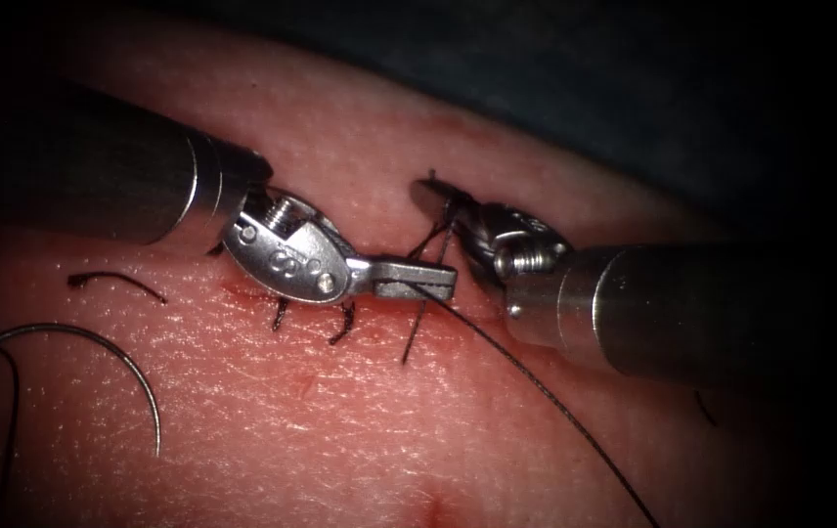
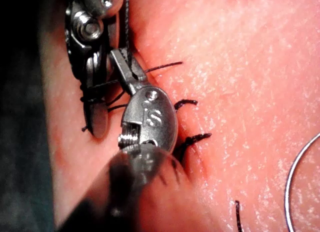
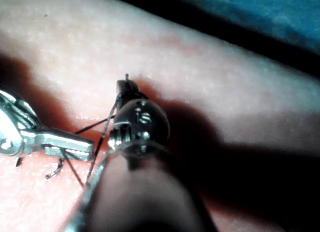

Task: Wound Closure
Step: Grab the suture tail with the right driver, then pull the right gripper down and the left gripper up to secure the knot

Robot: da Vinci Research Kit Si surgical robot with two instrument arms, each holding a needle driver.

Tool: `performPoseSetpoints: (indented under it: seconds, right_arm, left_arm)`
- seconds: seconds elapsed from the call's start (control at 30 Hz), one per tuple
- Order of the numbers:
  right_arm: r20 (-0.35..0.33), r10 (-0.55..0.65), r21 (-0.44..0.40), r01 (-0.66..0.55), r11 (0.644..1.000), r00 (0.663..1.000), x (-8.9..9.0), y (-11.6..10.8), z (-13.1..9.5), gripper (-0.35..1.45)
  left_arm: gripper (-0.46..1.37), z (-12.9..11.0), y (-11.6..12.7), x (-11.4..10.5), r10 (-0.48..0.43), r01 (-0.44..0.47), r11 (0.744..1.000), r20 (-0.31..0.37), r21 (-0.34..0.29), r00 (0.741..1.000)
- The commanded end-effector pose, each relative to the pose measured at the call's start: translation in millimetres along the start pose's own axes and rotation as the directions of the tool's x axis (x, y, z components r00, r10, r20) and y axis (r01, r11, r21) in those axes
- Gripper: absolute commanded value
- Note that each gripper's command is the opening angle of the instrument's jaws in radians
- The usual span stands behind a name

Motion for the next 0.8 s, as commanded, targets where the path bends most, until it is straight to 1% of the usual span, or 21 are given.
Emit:
performPoseSetpoints:
  seconds: [0.03,0.1,0.13,0.27,0.37,0.63,0.8]
  right_arm:
    - [0.004,-0.016,0.002,0.016,1.0,1.0,0.0,0.0,0.0,-0.35]
    - [0.007,-0.051,0.01,0.051,0.999,0.999,0.1,-0.2,-0.2,-0.35]
    - [-0.008,-0.057,0.024,0.057,0.998,0.998,0.2,-0.2,-0.3,-0.35]
    - [-0.026,-0.093,0.043,0.094,0.995,0.995,0.3,-0.5,-0.7,-0.35]
    - [-0.043,-0.127,0.075,0.13,0.989,0.991,0.3,-1.0,-1.4,-0.35]
    - [-0.086,-0.177,0.118,0.186,0.975,0.981,-0.5,-1.9,-3.2,-0.35]
    - [-0.095,-0.203,0.131,0.214,0.968,0.975,-1.1,-2.2,-4.4,-0.35]
  left_arm:
    - [-0.35,0.0,0.0,0.0,0.0,0.0,1.0,0.0,-0.006,1.0]
    - [-0.35,0.0,0.0,0.0,0.0,0.0,1.0,0.0,-0.007,1.0]
    - [-0.35,-0.1,0.0,0.0,0.0,0.0,1.0,0.0,-0.007,1.0]
    - [-0.35,-0.1,0.0,0.0,0.0,0.0,1.0,-0.001,-0.007,1.0]
    - [-0.35,-0.4,0.0,-0.1,0.0,0.0,1.0,-0.002,-0.009,1.0]
    - [-0.35,-0.9,-0.4,0.0,-0.003,0.003,1.0,-0.007,-0.013,1.0]
    - [-0.35,-1.5,-1.4,0.4,-0.013,0.013,1.0,-0.002,-0.007,1.0]
